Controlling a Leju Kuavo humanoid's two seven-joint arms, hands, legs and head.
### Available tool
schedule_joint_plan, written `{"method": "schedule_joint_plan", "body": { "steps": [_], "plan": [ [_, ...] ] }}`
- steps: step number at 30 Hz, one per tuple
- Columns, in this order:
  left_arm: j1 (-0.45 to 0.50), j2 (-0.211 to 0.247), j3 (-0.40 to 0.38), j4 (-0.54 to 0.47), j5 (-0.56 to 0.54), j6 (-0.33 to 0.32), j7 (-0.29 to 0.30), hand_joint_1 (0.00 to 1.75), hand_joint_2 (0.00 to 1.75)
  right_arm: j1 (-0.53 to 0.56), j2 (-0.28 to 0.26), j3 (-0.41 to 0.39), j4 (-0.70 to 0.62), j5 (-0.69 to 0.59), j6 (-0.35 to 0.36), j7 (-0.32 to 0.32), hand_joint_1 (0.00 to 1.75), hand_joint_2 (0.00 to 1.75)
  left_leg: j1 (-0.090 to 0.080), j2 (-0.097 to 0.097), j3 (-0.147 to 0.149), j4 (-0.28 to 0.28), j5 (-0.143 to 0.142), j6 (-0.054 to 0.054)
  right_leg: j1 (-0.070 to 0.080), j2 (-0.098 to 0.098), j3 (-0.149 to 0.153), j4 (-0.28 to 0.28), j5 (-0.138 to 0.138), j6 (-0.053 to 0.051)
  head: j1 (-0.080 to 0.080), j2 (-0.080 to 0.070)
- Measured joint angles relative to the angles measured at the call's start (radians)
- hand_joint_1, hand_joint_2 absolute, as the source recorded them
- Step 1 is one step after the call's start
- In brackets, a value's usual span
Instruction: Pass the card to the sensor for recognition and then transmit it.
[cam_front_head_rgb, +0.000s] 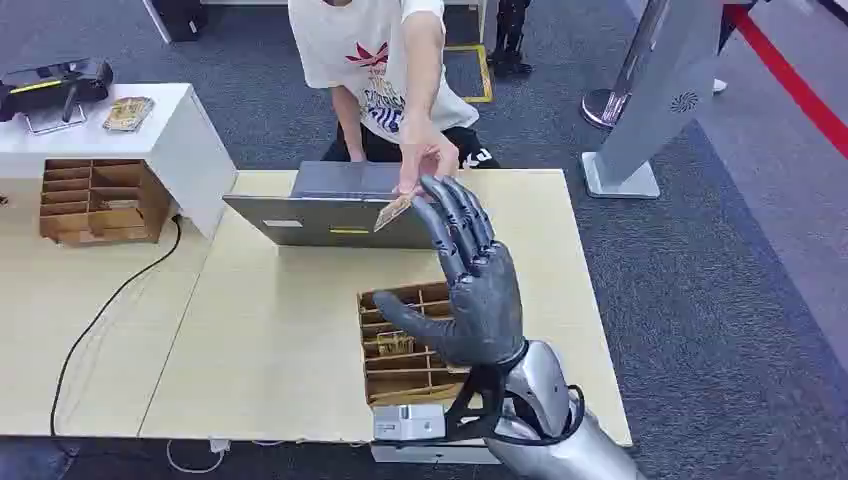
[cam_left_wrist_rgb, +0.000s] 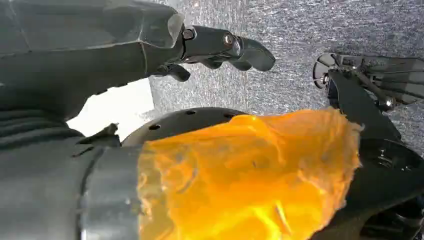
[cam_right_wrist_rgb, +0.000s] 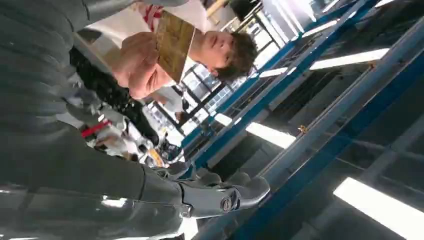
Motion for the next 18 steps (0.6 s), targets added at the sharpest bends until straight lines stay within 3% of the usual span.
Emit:
{"method": "schedule_joint_plan", "body": {
  "steps": [11, 18],
  "plan": [
    [-0.016, -0.007, -0.033, 0.0, -0.035, -0.001, 0.022, 0.0, 0.0, -0.104, 0.009, 0.0, 0.144, 0.333, -0.016, 0.105, 0.0, 1.75, 0.0, 0.0, 0.0, 0.0, 0.0, 0.0, 0.0, 0.0, 0.0, 0.0, 0.0, 0.0, 0.0, 0.0],
    [-0.019, -0.009, -0.056, 0.0, -0.056, -0.003, 0.033, 0.0, 0.0, -0.197, 0.009, -0.001, 0.258, 0.444, -0.017, 0.14, 0.0, 1.75, 0.0, 0.0, 0.0, 0.0, 0.0, 0.0, 0.0, 0.0, 0.0, 0.0, 0.0, 0.0, 0.0, 0.0]
  ]
}}
